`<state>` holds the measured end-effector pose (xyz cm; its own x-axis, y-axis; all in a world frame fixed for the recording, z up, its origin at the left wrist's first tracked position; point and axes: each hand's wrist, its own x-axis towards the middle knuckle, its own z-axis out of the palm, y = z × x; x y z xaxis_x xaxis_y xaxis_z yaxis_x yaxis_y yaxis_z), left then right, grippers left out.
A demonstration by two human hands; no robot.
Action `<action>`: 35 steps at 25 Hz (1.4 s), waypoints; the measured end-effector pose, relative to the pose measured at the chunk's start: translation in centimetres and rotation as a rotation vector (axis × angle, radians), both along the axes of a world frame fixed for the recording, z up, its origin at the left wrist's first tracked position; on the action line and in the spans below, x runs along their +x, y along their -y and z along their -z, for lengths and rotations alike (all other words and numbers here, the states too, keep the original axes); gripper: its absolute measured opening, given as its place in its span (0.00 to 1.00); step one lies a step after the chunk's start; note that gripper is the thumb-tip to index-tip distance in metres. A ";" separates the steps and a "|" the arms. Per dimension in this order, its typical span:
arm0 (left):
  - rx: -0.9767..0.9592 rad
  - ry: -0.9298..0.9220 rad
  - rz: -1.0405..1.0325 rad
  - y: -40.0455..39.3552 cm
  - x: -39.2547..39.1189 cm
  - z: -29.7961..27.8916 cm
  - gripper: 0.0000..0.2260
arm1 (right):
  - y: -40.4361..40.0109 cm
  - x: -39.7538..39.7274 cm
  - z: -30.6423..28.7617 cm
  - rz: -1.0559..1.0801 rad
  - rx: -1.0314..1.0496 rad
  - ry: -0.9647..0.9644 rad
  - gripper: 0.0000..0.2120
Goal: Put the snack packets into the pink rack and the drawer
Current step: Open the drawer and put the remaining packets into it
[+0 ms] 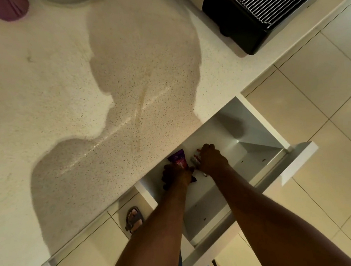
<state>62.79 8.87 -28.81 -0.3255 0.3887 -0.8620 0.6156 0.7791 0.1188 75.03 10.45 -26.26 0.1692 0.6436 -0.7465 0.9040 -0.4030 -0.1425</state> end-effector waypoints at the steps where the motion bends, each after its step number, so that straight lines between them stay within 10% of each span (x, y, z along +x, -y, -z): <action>1: 0.004 -0.011 0.006 -0.1 0.0 -0.7 0.48 | 0.1 0.0 -0.4 -0.001 0.014 -0.002 0.32; 10: 0.566 0.040 0.434 2.5 -0.9 -11.5 0.29 | 4.4 -1.7 -7.6 0.038 0.369 -0.029 0.35; 22: 1.237 0.099 0.513 2.9 -9.7 -24.4 0.19 | 4.8 -8.6 -19.2 -0.246 0.730 0.039 0.36; 35: 0.959 -0.315 0.562 2.0 -34.7 -24.0 0.30 | 0.5 -27.4 -21.3 -0.535 0.684 -0.049 0.42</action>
<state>28.08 6.87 -4.81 -0.0473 0.9978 -0.0455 0.9544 0.0586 0.2927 47.66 9.96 -4.94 -0.3060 0.9375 -0.1653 0.9341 0.2622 -0.2421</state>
